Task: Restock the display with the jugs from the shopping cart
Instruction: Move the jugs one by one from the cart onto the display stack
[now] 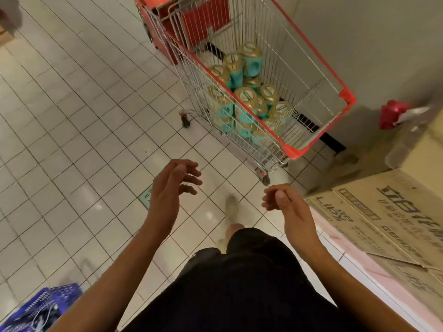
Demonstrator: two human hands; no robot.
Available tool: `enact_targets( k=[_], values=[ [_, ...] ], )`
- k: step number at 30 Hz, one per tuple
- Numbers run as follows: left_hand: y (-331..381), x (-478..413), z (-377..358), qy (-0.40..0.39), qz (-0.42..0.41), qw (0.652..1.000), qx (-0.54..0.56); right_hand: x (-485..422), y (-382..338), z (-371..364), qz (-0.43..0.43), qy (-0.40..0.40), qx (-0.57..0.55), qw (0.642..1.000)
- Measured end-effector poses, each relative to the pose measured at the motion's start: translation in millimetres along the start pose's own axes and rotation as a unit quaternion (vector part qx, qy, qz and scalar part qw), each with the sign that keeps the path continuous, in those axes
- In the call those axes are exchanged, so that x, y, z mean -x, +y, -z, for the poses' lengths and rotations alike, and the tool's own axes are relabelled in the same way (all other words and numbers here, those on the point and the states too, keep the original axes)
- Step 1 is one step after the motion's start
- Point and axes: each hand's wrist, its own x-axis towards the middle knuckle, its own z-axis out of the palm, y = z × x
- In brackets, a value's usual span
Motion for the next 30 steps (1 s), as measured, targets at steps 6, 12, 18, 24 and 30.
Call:
enact_targets(
  k=[6, 12, 18, 24, 30],
  values=[
    [10.3, -113.3, 7.8, -0.004, 0.015, 1.0, -0.01, -118.4, -13.2, -22.2, 0.006, 0.023, -0.039, 0.999],
    [25.0, -210.1, 29.7, -0.055, 0.044, 0.994, -0.082, -262.3, -35.7, -51.8, -0.01, -0.01, -0.055, 0.998],
    [45.6, -323.5, 39.7, -0.07, 0.086, 0.989, -0.1, -383.6, -62.6, -50.8, -0.004, -0.009, -0.037, 0.999],
    [58.8, -468.9, -2.9, -0.163, 0.109, 0.974, -0.117, -478.3, -39.9, -35.5, -0.07, 0.039, 0.042, 0.996],
    [25.6, -623.6, -80.2, -0.302, 0.192, 0.91, -0.21, -549.8, 20.8, -16.2, -0.227, 0.154, 0.08, 0.958]
  ],
)
